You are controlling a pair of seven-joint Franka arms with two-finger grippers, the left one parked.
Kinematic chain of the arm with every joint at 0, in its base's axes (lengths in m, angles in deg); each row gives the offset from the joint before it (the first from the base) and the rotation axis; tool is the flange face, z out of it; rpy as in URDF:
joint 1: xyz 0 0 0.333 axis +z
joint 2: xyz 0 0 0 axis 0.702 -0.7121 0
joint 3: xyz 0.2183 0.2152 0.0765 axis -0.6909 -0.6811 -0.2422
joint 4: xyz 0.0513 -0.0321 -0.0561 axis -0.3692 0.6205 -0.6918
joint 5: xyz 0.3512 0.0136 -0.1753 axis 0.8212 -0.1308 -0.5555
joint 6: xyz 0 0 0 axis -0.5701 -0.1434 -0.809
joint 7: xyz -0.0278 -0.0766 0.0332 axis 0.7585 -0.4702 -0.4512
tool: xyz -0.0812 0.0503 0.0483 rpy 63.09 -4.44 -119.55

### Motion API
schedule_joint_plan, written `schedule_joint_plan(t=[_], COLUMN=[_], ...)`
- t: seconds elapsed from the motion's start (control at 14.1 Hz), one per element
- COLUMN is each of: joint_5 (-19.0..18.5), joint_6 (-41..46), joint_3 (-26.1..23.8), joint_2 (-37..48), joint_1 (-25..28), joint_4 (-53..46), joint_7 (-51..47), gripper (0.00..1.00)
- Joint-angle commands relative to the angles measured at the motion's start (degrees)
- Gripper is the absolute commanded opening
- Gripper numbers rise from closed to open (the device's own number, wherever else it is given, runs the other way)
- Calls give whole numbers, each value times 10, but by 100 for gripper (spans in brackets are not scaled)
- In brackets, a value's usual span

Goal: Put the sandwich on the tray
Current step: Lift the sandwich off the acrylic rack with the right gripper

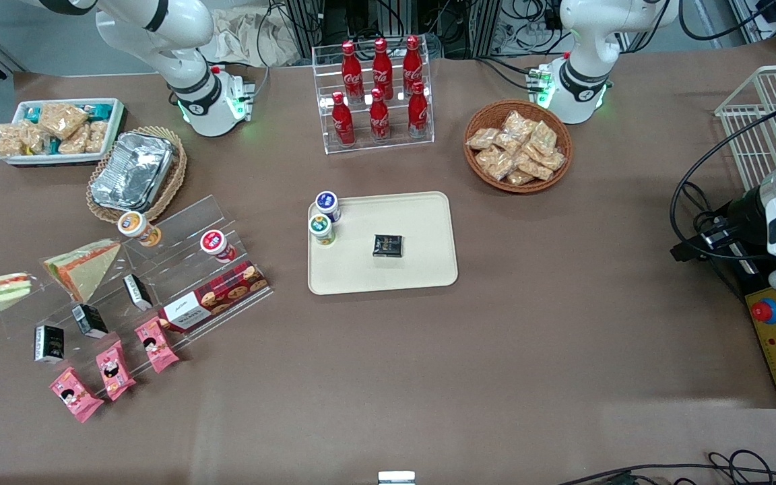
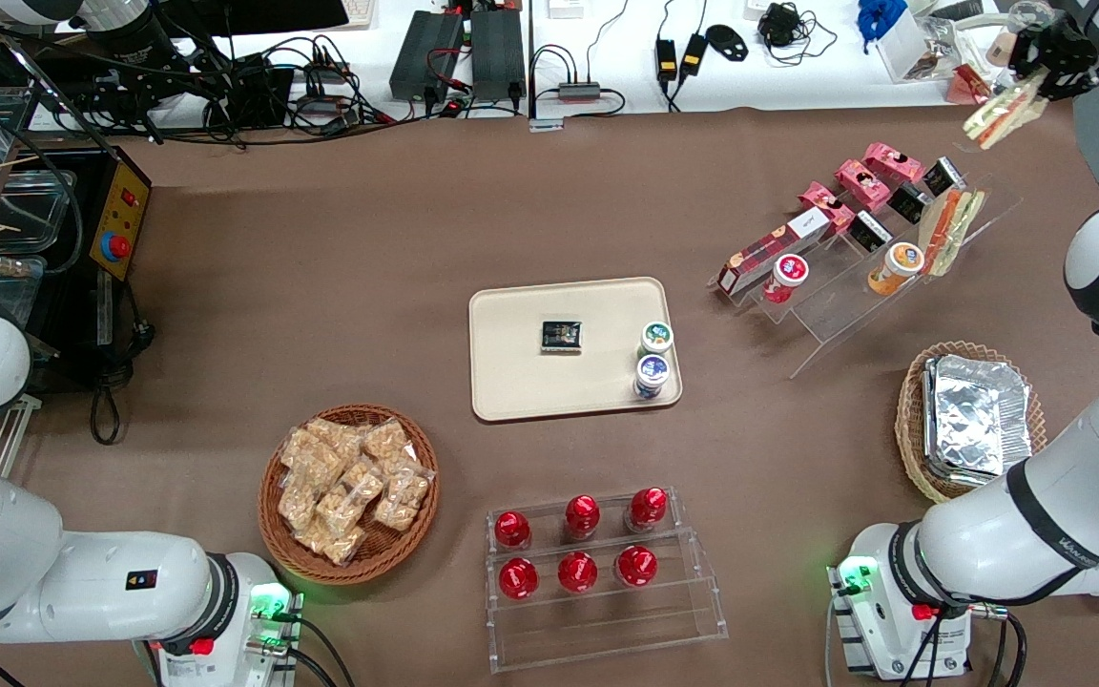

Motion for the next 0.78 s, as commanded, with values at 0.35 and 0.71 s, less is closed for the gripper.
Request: schedule_joint_plan(t=[0.35,0.71], joint_5=[-27,-66], joint_6=[68,65], joint_3=[-183,-201], joint_2=[27,2], joint_1=[7,122], joint_4=[-10,-6], joint_7=[63,67], gripper=[0,0])
